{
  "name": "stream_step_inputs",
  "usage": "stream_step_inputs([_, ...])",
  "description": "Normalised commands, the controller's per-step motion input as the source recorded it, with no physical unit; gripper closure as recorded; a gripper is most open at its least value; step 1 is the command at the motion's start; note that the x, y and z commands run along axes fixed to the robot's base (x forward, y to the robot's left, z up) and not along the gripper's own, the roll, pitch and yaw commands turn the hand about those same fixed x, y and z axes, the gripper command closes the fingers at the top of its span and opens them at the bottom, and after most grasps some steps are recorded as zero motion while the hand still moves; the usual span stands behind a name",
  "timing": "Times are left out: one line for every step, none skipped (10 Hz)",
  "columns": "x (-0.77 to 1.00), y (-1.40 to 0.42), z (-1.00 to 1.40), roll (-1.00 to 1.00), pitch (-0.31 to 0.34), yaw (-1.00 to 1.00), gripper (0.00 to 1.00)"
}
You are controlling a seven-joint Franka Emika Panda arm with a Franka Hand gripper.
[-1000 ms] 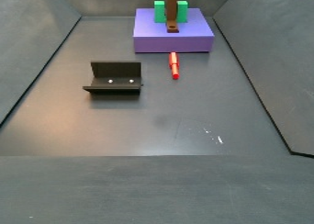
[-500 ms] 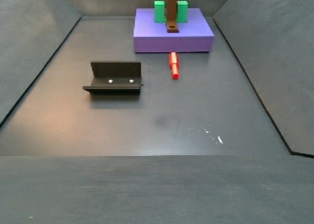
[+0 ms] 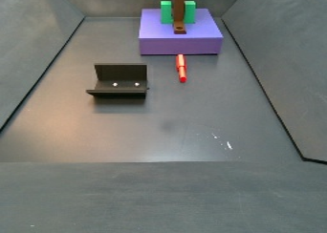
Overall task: Pick up the blue object. Move up. Place the blue object on the fixture. Regrasp the blue object. Move to above the board. Insert the blue object.
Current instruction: Insert the blue object.
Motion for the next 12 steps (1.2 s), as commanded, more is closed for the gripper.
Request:
stream_step_inputs([0.00,-0.05,-0.53,-0.05,-0.063,0.00,1.00])
stream_step_inputs([0.00,-0.06,-0.47,-0.01,-0.047,0.00,1.00])
stream_step_inputs([0.00,-0.02,-0.33,0.00,-0.020,0.00,1.00])
stream_step_inputs([0.00,0.00,-0.25,0.00,-0.016,0.00,1.00])
stream_step_inputs([0.00,-0.03,-0.27,0.06,-0.009,0.00,1.00])
stream_step_inputs([0.00,-0.04,-0.29,0.11,-0.021,0.00,1.00])
stream_step_inputs([0.00,-0.04,-0.28,0.10,-0.017,0.00,1.00])
stream_step_inputs([0.00,-0.03,-0.29,0.08,-0.016,0.00,1.00])
stream_step_inputs([0.00,-0.03,-0.29,0.07,-0.026,0.00,1.00])
stream_step_inputs([0.00,-0.03,-0.27,0.06,-0.016,0.00,1.00])
stream_step_inputs([0.00,-0.04,-0.24,0.05,-0.007,0.00,1.00])
stream_step_inputs([0.00,-0.06,-0.15,0.04,0.000,0.01,1.00])
